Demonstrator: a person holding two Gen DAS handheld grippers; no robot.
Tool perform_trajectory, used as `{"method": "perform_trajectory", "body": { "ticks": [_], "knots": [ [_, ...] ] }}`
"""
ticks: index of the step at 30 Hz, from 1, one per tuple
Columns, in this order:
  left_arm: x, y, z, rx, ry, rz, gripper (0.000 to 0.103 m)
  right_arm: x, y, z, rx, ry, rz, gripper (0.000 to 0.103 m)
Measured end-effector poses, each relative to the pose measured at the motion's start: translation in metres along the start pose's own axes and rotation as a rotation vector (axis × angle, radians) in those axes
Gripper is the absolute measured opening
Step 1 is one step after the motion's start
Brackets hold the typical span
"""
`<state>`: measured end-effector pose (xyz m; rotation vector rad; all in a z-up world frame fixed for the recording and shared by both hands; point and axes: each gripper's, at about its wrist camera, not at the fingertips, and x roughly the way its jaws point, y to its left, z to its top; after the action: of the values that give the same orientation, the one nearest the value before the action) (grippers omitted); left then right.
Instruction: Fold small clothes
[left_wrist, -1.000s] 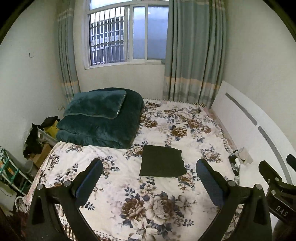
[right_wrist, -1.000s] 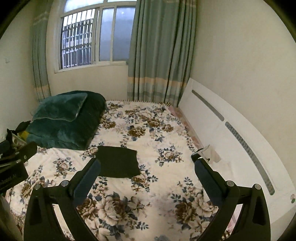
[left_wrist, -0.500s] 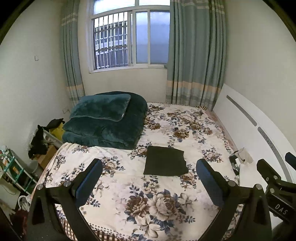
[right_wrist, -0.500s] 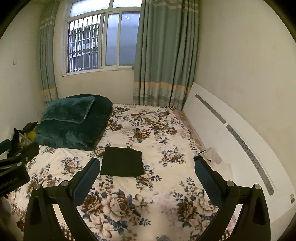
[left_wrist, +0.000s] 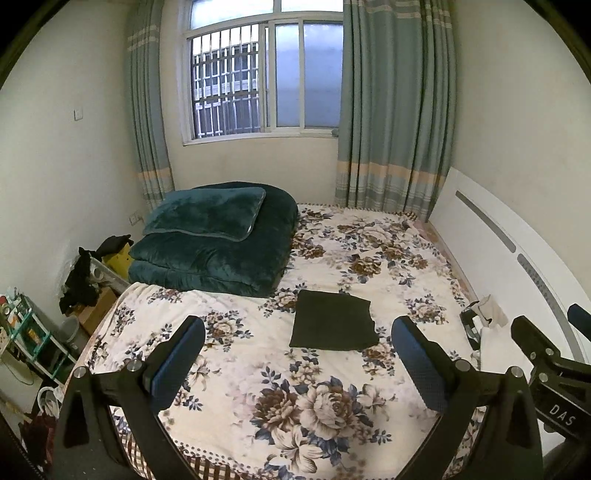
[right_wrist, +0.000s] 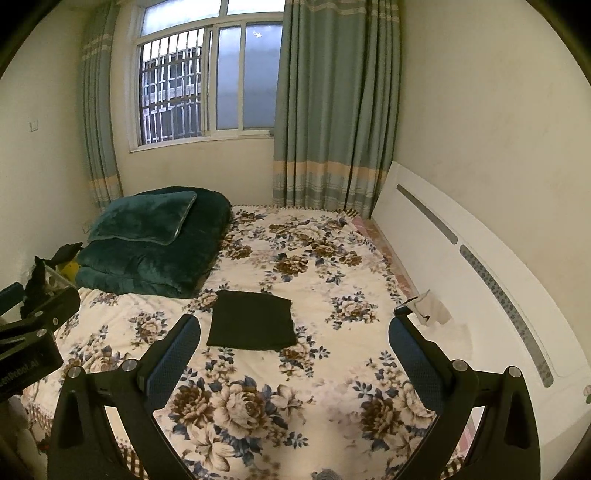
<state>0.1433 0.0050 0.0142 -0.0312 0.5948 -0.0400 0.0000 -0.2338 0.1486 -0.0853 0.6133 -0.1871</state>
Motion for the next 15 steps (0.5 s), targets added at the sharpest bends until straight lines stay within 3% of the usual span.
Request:
{"method": "perform_trajectory", "body": {
  "ticks": [15],
  "knots": [
    [-0.0033, -0.0033, 0.0016, 0.002, -0.004, 0.000, 0.103, 0.0024, -0.0002, 0.0012, 0.000, -0.001, 0.002, 0.103]
  ]
}}
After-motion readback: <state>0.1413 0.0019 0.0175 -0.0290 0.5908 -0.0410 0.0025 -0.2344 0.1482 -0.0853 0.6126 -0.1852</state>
